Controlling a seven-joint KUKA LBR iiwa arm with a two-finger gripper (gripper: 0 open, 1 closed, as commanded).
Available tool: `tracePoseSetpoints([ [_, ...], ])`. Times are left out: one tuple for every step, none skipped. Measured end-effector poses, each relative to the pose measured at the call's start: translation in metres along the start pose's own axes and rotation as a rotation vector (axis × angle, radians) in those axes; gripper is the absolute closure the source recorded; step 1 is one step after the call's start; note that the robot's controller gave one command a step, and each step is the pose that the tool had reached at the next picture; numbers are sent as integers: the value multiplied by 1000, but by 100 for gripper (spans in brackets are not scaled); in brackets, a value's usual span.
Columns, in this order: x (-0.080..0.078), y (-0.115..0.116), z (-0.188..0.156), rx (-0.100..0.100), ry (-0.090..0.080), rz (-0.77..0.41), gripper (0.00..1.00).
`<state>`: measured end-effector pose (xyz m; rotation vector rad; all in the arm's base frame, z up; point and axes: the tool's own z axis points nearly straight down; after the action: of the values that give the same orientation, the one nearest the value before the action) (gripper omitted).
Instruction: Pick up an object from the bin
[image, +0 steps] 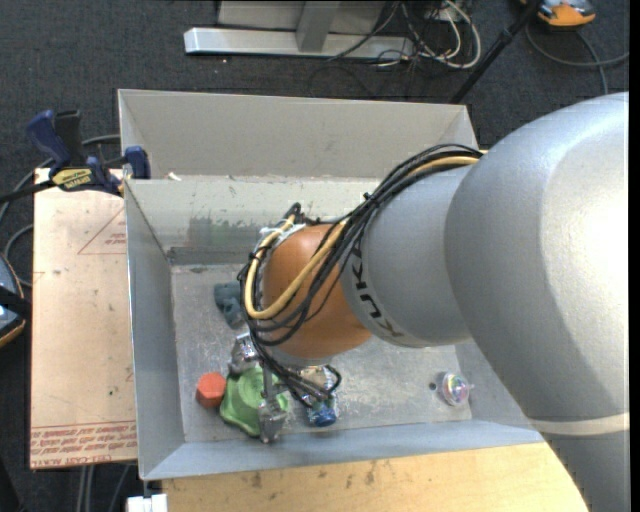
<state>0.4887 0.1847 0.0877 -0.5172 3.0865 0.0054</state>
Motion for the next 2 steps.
tracePoseSetpoints([
  [-1,-2,-1,1,-3,3,100],
  [2,-74,1,10,-16,-56,100],
])
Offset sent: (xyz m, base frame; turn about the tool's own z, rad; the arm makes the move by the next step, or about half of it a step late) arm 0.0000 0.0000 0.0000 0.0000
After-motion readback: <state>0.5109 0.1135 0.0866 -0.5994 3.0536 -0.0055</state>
